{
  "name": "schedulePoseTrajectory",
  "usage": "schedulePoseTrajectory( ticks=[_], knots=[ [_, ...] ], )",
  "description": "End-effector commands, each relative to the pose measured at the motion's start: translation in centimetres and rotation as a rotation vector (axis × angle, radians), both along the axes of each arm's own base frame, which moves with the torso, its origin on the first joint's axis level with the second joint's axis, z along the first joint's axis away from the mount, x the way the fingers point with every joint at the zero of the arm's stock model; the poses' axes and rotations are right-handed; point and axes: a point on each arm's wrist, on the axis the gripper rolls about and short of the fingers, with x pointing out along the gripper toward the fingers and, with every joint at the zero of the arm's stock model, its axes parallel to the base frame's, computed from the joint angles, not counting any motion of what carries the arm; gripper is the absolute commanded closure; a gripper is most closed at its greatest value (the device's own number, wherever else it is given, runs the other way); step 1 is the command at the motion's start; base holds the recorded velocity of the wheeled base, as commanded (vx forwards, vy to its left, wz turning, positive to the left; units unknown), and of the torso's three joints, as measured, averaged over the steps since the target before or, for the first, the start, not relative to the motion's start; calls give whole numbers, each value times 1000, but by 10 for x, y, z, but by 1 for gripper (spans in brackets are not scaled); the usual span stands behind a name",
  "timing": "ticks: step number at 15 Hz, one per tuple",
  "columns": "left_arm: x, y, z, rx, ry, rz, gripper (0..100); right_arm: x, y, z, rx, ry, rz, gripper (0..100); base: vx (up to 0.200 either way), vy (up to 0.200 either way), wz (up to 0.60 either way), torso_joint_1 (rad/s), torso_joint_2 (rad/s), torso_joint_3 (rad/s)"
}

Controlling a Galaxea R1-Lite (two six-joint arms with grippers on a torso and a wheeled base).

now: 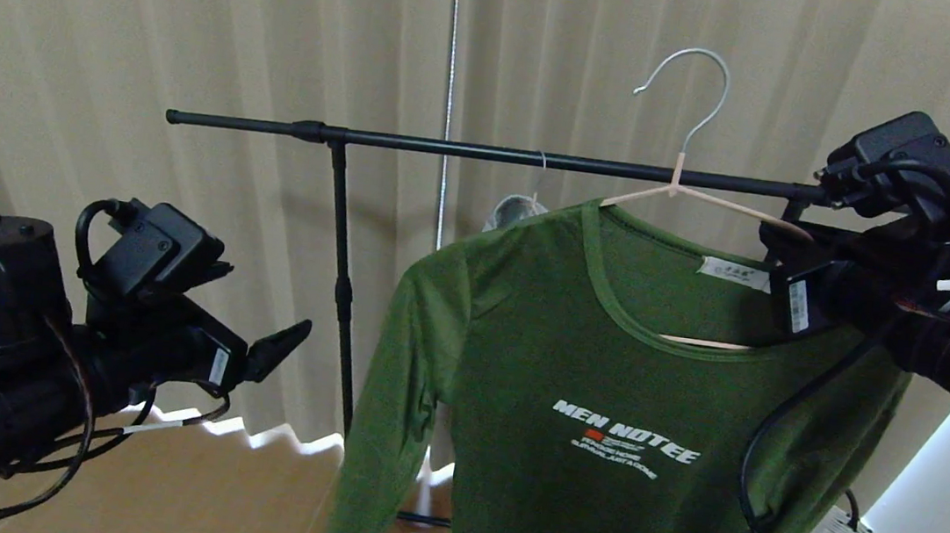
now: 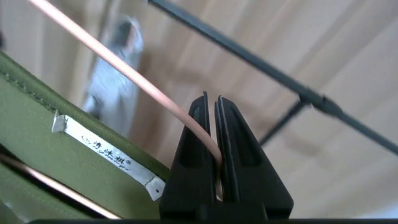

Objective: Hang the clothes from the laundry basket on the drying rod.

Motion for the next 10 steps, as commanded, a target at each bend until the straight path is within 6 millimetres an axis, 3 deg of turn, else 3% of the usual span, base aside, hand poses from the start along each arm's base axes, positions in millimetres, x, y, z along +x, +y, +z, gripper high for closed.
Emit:
schedulePoseTrajectory(
  ticks=[1,3,5,10],
  knots=[
    [-3,1,22,-53,-2,-28,0,3,-11,-5,-11,18,-57,100,0,0,0,0,0,0],
    [-10,2,29,-109,100,-61,0,4,-29,-11,-19,36,-128,100,0,0,0,0,0,0],
    [-23,9,15,-115,170,-85,0,-6,-62,-15,-37,91,-250,100,0,0,0,0,0,0],
    [-42,9,-2,-93,44,-145,0,-46,-116,-12,-53,195,-485,100,0,0,0,0,0,0]
  ],
)
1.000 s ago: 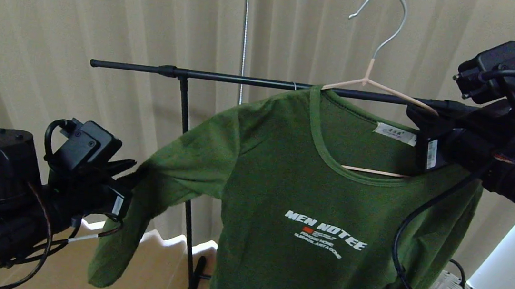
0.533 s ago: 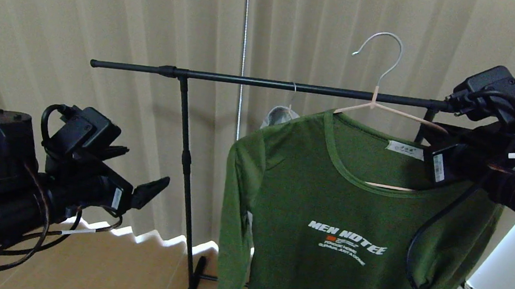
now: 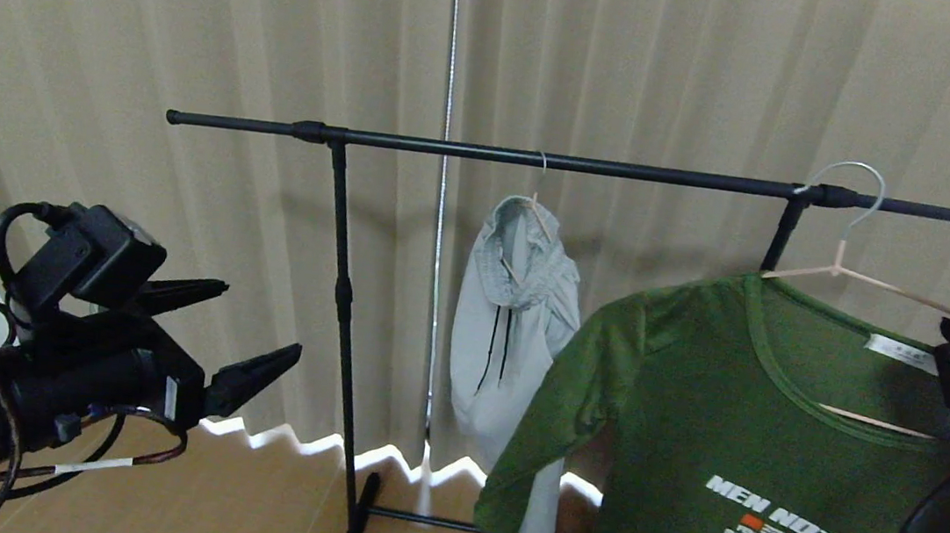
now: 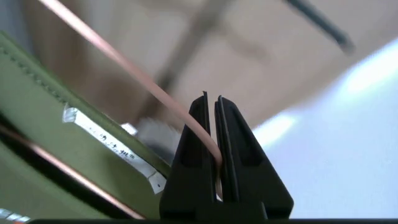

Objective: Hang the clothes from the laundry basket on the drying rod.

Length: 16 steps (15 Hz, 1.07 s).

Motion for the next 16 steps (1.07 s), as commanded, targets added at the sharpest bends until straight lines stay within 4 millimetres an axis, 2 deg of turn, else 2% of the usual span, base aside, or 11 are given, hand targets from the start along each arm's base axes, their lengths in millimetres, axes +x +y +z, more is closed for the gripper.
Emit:
schedulePoseTrajectory(
  ticks=[1,2,3,5,8,10,11,16],
  knots=[
    [-14,2,-17,13,-10,-9,0,-31,-21,7,-2,-19,-112,100,0,0,0,0,0,0],
    [-15,3,-18,11,-16,-9,0,-34,-23,6,-2,-18,-125,100,0,0,0,0,0,0],
    [-13,5,-19,1,-50,6,0,-46,-32,4,-5,-6,-182,100,0,0,0,0,0,0],
    [-11,7,-20,-2,-65,20,0,-52,-36,0,-7,1,-214,100,0,0,0,0,0,0],
    [7,22,-33,9,-8,112,0,-68,-37,-7,-14,-5,-260,100,0,0,0,0,0,0],
    [18,34,-35,8,-31,174,0,-82,-35,-24,-8,24,-257,100,0,0,0,0,0,0],
    [19,35,-34,4,-59,179,0,-85,-34,-27,-8,31,-258,100,0,0,0,0,0,0],
    [1,32,-26,-17,-146,143,0,-85,-40,-18,-17,5,-310,100,0,0,0,0,0,0]
  ],
)
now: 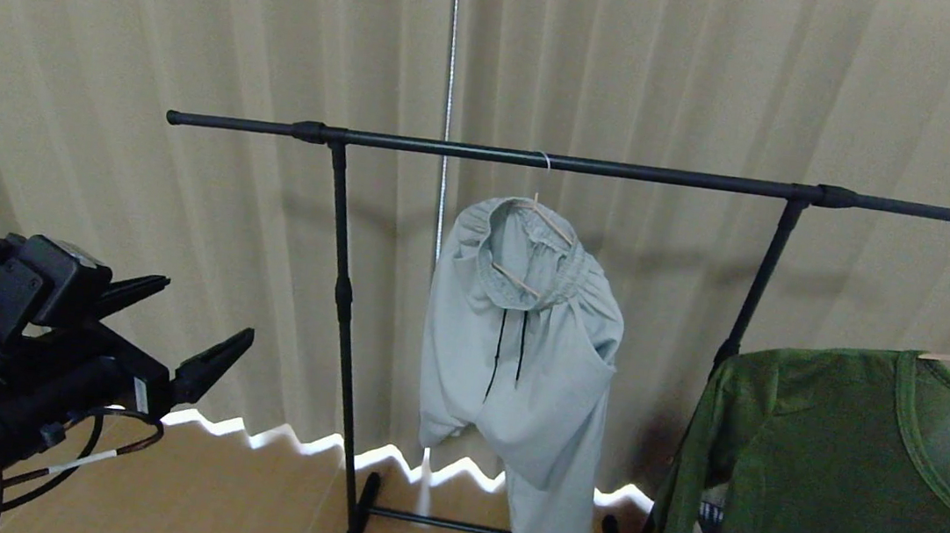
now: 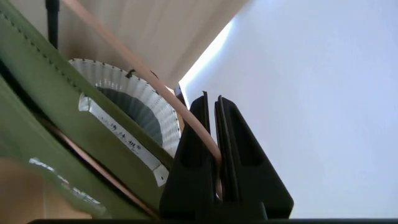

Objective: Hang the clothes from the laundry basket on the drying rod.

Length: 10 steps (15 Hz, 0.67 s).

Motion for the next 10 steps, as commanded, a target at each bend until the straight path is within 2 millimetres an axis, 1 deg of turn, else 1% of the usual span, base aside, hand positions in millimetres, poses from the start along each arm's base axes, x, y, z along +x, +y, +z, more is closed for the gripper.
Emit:
schedulePoseTrajectory(
  ticks=[1,4,6,10],
  knots=[
    [-8,-3,4,-5,-19,-29,0,-1,-3,2,-3,-8,-28,100,0,0,0,0,0,0],
    [-18,-2,11,-7,-46,-31,0,3,-5,3,-21,12,-25,100,0,0,0,0,0,0],
    [-25,-2,16,-8,-57,-34,0,10,-6,6,-22,19,-23,100,0,0,0,0,0,0],
    [-32,-2,18,-10,-66,-51,0,18,-8,7,-21,25,-18,100,200,0,0,0,-1,6]
  ],
)
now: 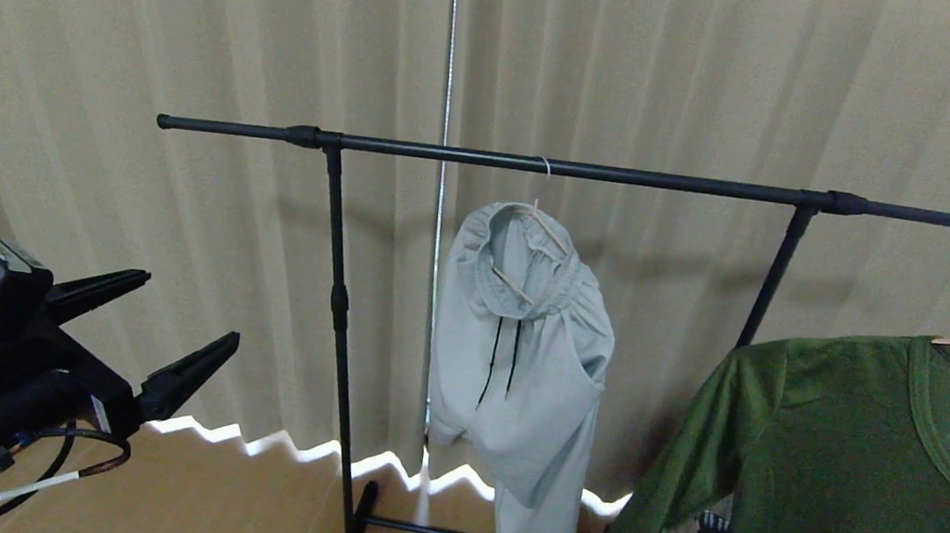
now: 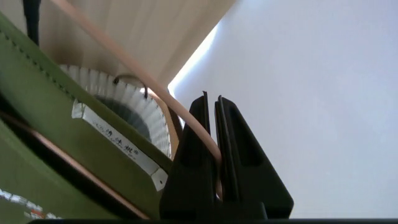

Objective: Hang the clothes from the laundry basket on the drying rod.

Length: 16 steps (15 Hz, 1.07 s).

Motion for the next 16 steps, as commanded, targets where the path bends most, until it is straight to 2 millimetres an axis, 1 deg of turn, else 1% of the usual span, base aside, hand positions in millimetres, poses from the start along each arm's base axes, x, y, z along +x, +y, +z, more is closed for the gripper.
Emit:
schedulePoseTrajectory(
  ticks=[1,3,7,9,11,13,14,16],
  knots=[
    [-6,0,4,-2,-24,-3,0,6,-1,-3,6,24,4,100,200,0,0,22,12,2],
    [-9,1,5,-3,-32,-4,0,7,-1,-6,9,38,6,100,200,0,0,7,7,2],
    [-12,1,5,-4,-39,-6,0,11,1,-6,9,41,26,100,200,0,0,5,-1,4],
    [-13,1,2,3,-29,-6,0,20,4,-12,19,81,59,100,200,0,0,0,2,2],
    [-15,0,5,-2,-43,-10,0,30,5,-14,21,89,74,100,0,0,0,0,0,0],
    [-13,0,13,-15,-68,-7,0,44,5,-16,15,64,85,100,0,0,0,0,0,0],
    [-8,1,20,-24,-46,0,0,53,3,-18,13,53,85,100,0,0,0,0,0,0],
    [-10,1,32,-82,39,2,0,58,3,-21,15,45,92,100,0,0,0,0,0,0]
  ],
)
